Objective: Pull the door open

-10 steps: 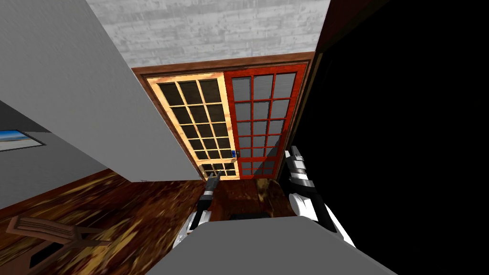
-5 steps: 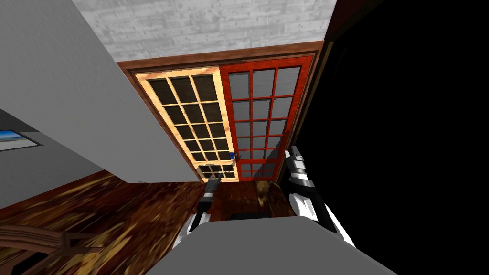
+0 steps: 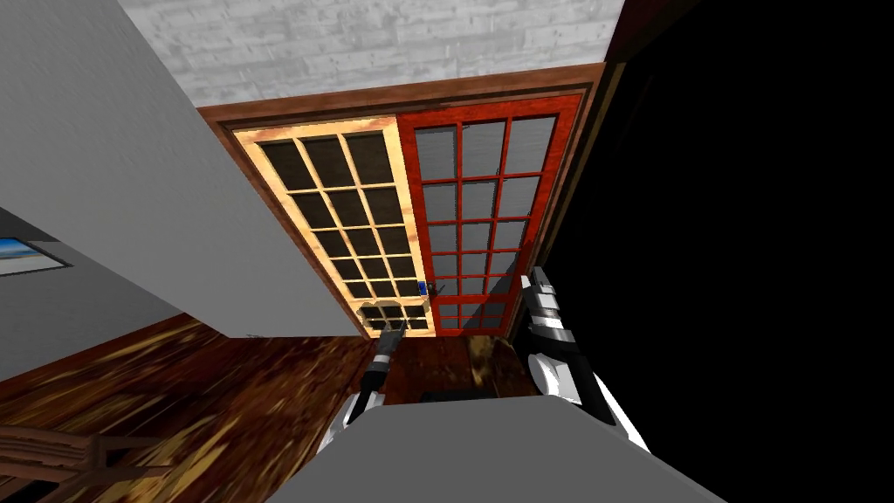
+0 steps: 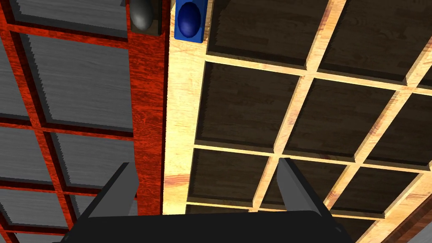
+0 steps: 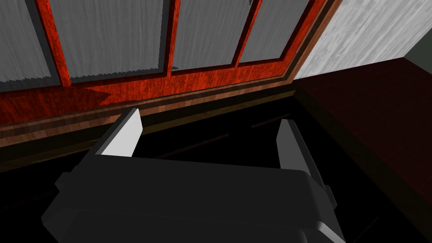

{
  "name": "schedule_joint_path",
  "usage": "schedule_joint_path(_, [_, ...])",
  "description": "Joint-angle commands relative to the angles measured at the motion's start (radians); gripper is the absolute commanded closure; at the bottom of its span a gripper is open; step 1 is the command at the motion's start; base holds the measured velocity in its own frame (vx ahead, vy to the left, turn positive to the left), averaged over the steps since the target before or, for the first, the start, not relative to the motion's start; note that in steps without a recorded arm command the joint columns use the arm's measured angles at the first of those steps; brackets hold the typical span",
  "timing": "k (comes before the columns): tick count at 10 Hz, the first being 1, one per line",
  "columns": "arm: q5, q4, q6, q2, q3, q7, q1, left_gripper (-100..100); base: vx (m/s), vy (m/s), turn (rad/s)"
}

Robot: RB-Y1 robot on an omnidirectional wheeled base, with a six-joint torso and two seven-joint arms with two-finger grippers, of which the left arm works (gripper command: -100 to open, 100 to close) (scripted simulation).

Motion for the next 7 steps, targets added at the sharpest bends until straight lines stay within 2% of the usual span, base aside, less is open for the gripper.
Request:
schedule_joint_path(1, [-0.008,0.038,-0.011,0.003,0.001,-0.032,-0.009,-100,0.142,-0.044,0.01])
schedule_joint_path(2, [-0.015,0.071,-0.019,0.005,0.002,-0.056,-0.019,-100,0.186,-0.056,0.019])
schedule_joint_path(7, [-0.031,0.157,-0.041,0.011,0.005,-0.118,-0.047,-100,0.144,-0.052,0.008])
